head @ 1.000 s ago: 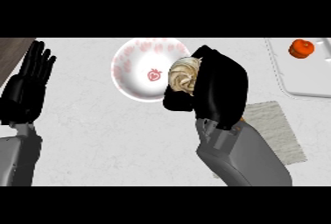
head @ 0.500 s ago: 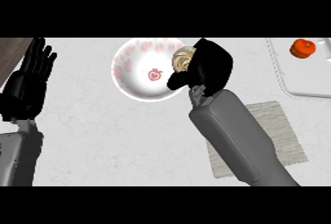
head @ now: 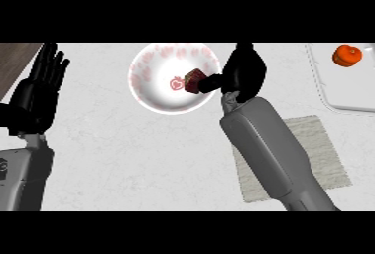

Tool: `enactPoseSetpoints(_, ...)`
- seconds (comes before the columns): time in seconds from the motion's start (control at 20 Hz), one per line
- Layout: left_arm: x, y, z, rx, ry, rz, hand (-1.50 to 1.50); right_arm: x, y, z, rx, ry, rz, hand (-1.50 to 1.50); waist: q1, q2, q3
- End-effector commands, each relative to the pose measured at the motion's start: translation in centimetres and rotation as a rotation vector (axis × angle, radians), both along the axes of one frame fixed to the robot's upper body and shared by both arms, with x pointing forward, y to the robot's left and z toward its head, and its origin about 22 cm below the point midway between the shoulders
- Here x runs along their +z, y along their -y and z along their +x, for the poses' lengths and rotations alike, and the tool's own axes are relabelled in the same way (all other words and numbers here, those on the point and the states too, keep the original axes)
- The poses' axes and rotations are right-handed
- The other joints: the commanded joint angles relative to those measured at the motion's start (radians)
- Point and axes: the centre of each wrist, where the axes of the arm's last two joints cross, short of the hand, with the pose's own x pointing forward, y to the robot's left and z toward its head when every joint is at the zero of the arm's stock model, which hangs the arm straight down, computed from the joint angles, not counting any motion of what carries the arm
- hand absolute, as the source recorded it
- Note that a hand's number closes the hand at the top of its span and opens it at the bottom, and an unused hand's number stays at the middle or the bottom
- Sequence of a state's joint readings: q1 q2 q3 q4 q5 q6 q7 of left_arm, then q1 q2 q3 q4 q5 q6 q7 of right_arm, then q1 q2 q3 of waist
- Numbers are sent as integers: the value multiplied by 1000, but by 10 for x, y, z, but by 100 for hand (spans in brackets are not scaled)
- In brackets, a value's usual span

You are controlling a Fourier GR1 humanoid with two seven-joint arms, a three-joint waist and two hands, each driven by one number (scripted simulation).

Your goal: Pick the cupcake from the placemat and place it in the bowl

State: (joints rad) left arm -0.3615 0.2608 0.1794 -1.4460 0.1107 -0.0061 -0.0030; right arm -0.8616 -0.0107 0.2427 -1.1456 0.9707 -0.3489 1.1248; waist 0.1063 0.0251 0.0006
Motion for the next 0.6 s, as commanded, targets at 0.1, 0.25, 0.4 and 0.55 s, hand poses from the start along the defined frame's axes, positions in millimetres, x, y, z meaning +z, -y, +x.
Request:
enactPoseSetpoints(0.1, 3, -10, 2, 46, 2, -3, 0, 3, -7, 4, -196, 290, 181, -150, -31, -13, -2)
enactPoseSetpoints(0.25, -14, -18, -11, 47, -29, 13, 0, -11, 3, 6, -274, 349, 200, -150, -41, -20, -2)
enactPoseSetpoints(0.4, -14, -32, -15, 94, -31, 9, 0, -8, 12, 1, -330, 397, 241, -150, -79, -33, -2)
enactPoseSetpoints(0.55, -4, -35, -15, 100, -42, 8, 0, -23, 25, -7, -386, 432, 263, -150, -92, -41, -1)
